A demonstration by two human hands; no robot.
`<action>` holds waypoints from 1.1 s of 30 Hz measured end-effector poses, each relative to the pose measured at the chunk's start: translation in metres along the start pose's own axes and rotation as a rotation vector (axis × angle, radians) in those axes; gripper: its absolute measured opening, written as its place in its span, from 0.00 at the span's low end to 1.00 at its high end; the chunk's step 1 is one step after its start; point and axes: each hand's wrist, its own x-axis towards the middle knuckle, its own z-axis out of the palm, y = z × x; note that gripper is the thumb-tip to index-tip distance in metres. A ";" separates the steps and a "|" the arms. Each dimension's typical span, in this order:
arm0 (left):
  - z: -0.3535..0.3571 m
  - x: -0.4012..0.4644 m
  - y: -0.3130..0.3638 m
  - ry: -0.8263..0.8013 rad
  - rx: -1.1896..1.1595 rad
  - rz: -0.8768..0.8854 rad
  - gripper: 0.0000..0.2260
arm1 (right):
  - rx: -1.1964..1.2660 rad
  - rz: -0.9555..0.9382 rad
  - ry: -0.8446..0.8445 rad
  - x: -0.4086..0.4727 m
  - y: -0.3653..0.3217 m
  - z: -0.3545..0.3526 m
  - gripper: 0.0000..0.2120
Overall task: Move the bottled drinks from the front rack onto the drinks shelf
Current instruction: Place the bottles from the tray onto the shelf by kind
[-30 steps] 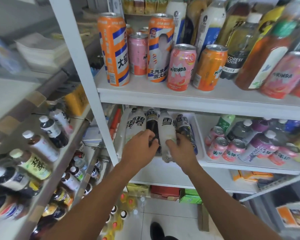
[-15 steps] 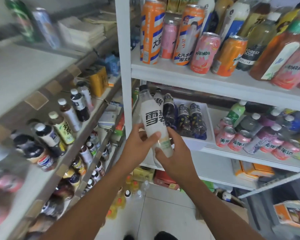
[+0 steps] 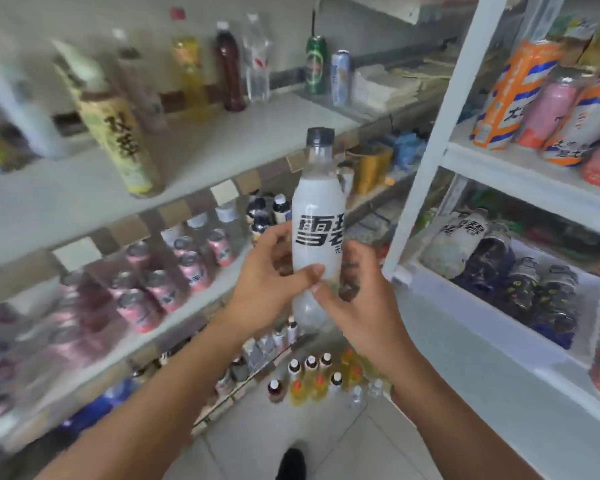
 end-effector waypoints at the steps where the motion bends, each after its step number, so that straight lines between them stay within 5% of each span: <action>1: -0.017 -0.011 0.005 0.038 0.017 0.006 0.24 | 0.023 -0.018 -0.044 -0.002 -0.009 0.014 0.27; 8: -0.129 -0.082 0.039 0.302 0.087 0.044 0.28 | 0.084 -0.149 -0.249 -0.013 -0.077 0.117 0.31; 17: -0.275 -0.153 0.064 0.436 0.062 0.098 0.29 | 0.103 -0.249 -0.380 -0.028 -0.164 0.257 0.29; 26: -0.365 -0.153 0.073 0.483 0.113 0.124 0.25 | -0.049 -0.248 -0.283 -0.025 -0.205 0.350 0.37; 33: -0.378 -0.095 0.074 0.496 0.062 0.176 0.22 | -0.064 -0.169 -0.142 0.025 -0.214 0.370 0.29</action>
